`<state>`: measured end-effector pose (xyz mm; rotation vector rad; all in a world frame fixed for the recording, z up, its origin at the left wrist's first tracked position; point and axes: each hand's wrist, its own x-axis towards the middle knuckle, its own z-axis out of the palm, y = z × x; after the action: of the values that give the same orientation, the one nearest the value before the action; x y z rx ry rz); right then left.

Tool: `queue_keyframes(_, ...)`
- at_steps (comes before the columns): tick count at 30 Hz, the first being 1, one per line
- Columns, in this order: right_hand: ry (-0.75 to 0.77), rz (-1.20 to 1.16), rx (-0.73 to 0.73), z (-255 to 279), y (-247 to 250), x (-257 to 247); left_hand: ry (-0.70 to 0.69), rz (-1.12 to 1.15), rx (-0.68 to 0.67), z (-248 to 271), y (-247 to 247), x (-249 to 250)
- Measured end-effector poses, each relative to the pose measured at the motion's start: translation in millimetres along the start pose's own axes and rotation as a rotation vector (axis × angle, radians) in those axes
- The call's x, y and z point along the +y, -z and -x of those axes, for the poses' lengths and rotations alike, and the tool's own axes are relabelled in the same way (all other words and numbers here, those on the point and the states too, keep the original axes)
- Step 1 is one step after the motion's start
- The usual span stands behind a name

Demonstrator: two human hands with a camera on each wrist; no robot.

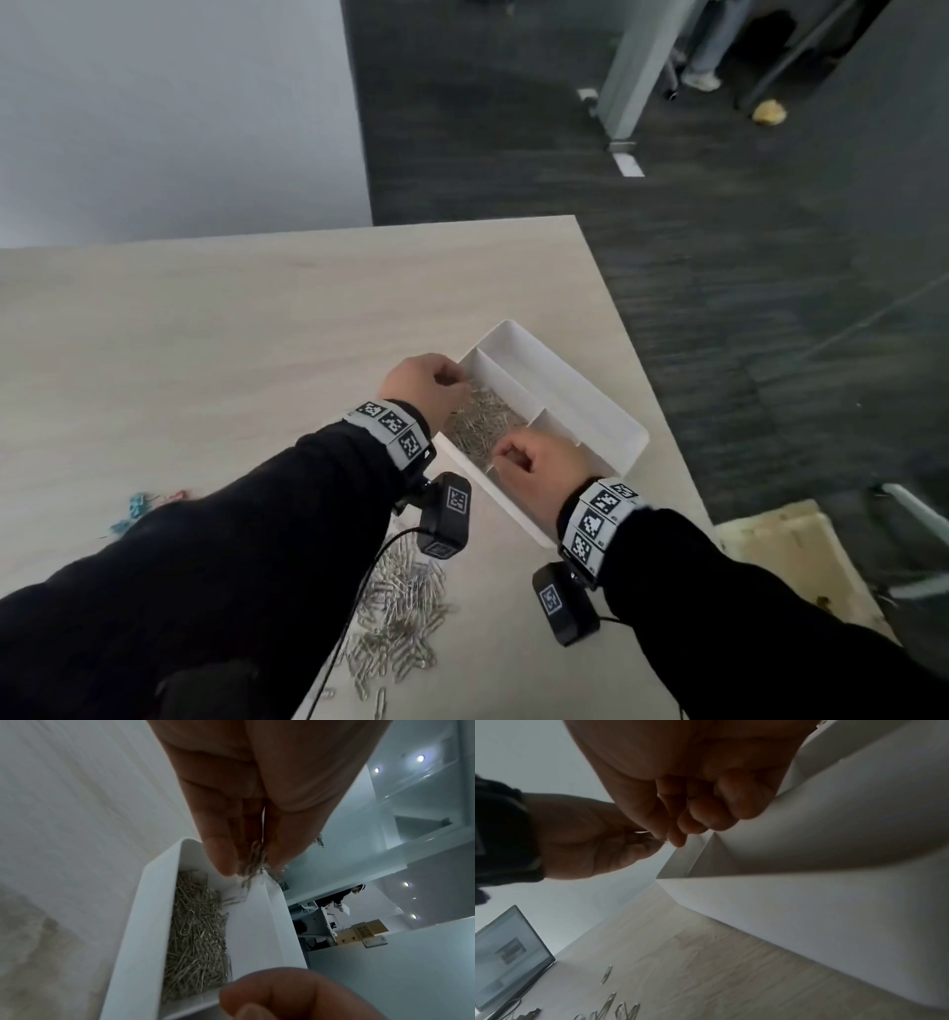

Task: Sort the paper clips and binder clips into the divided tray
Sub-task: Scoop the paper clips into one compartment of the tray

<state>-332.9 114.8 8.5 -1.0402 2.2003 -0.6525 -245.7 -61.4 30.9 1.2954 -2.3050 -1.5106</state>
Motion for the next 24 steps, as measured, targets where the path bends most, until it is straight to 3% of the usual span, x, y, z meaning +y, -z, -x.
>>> queue_keyframes(7, 0.037, 0.006, -0.02, 5.8, -12.8, -1.0, -0.01, -0.02, 0.043, 13.2, 11.6, -32.4)
queue_keyframes(15, 0.148, 0.069, -0.197, 7.3, -55.0, -31.2, 0.184, -0.468, -0.077, 58.1, 63.7, -122.7)
queue_keyframes(20, 0.111, 0.362, -0.375, 3.2, -78.5, -44.3, 0.279, -0.642, -0.11, 94.1, 87.8, -155.0)
queue_keyframes(24, 0.084, 0.419, -0.426, 4.5, -97.3, -51.0, 0.252, -0.658, -0.151, 118.4, 88.4, -162.2)
